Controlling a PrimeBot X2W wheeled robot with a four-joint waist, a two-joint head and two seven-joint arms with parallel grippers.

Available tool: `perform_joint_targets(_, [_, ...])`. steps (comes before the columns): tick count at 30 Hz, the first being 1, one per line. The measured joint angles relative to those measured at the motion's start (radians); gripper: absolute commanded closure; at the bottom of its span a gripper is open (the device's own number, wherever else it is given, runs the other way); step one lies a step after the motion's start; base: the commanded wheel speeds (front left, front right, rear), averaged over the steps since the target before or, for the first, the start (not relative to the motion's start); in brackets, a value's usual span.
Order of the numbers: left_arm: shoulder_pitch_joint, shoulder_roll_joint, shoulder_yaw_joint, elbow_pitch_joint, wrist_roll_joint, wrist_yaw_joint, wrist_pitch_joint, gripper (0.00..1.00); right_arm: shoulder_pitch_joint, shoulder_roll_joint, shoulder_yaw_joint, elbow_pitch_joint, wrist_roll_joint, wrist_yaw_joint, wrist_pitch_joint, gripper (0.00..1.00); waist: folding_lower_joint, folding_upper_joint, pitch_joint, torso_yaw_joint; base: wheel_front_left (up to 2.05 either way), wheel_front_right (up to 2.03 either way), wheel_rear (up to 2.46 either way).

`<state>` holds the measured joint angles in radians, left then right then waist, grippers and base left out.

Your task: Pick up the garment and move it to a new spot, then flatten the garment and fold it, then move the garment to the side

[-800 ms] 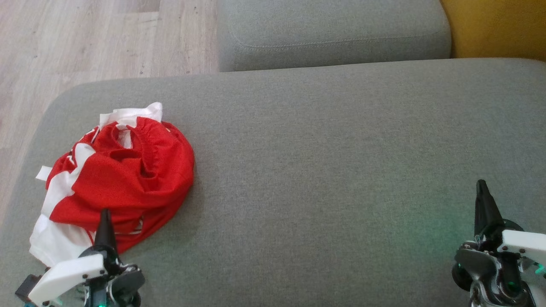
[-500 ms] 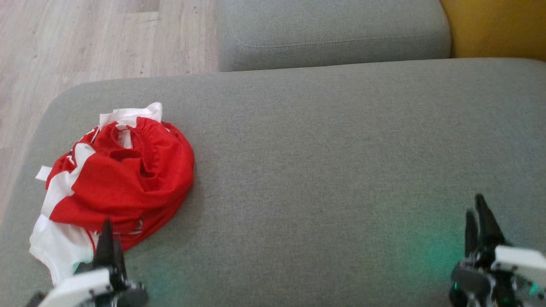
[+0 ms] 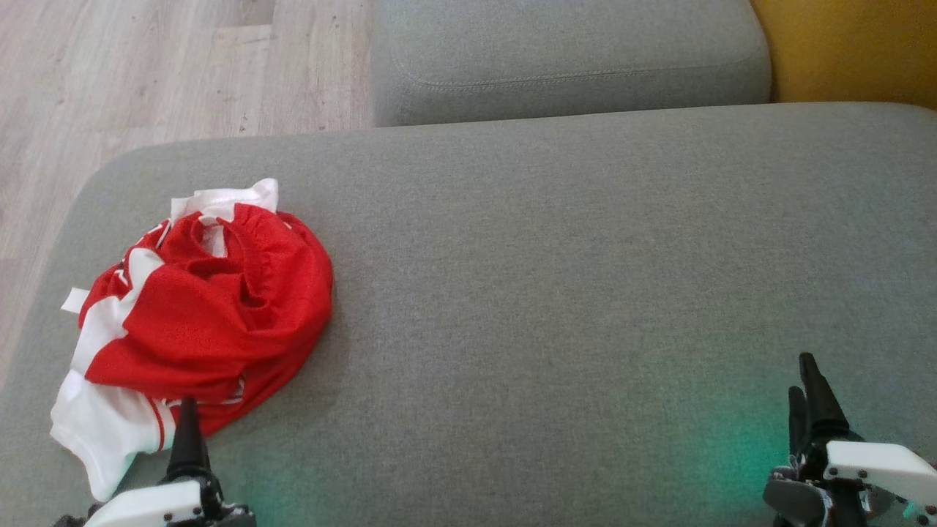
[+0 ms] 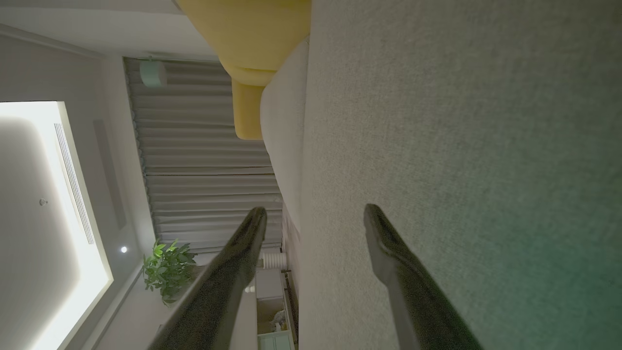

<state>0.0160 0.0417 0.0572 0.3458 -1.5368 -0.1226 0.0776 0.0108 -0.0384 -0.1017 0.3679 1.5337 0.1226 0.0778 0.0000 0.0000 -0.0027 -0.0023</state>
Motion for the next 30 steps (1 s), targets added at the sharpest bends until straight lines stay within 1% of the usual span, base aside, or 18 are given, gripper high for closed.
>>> perform_joint_targets(3, [0.000, 0.000, -0.003, -0.015, 0.042, 0.002, -0.009, 0.00, 0.000, 0.000, 0.004, -0.006, -0.048, 0.000, -0.010, 0.00, 0.0000, 0.0000, -0.002, -0.001, 0.00, 0.00, 0.00])
perform_joint_targets(4, [0.000, 0.000, -0.009, -0.028, 0.074, 0.010, -0.011, 0.00, 0.000, 0.000, 0.011, -0.012, -0.074, 0.000, -0.013, 0.00, 0.0000, 0.0000, -0.004, -0.002, 0.00, 0.00, 0.00])
perform_joint_targets(8, [0.000, 0.000, -0.028, -0.044, 0.132, 0.027, -0.025, 0.00, 0.000, 0.000, 0.032, -0.022, -0.126, 0.000, -0.028, 0.00, 0.0000, 0.0000, -0.007, -0.003, 0.00, 0.00, 0.00])
perform_joint_targets(18, [0.000, -0.001, -0.066, -0.075, 0.286, 0.047, -0.054, 0.00, 0.000, 0.000, 0.075, -0.034, -0.278, 0.000, -0.053, 0.00, 0.0000, 0.0000, -0.014, -0.004, 0.00, 0.00, 0.00])
perform_joint_targets(21, [0.000, 0.000, -0.076, -0.087, 0.326, 0.054, -0.063, 0.00, 0.000, 0.000, 0.088, -0.034, -0.334, 0.000, -0.062, 0.00, 0.0000, 0.0000, -0.017, -0.004, 0.00, 0.00, 0.00])
perform_joint_targets(26, [0.001, 0.000, -0.090, -0.095, 0.366, 0.071, -0.074, 0.00, 0.000, -0.001, 0.104, -0.042, -0.391, 0.000, -0.079, 0.00, 0.0000, 0.0000, -0.022, -0.006, 0.00, 0.00, 0.00])
perform_joint_targets(30, [0.002, 0.000, -0.091, -0.099, 0.416, 0.075, -0.089, 0.00, 0.000, -0.001, 0.124, -0.044, -0.444, 0.000, -0.090, 0.00, 0.0000, 0.0000, -0.027, -0.008, 0.00, 0.00, 0.00])
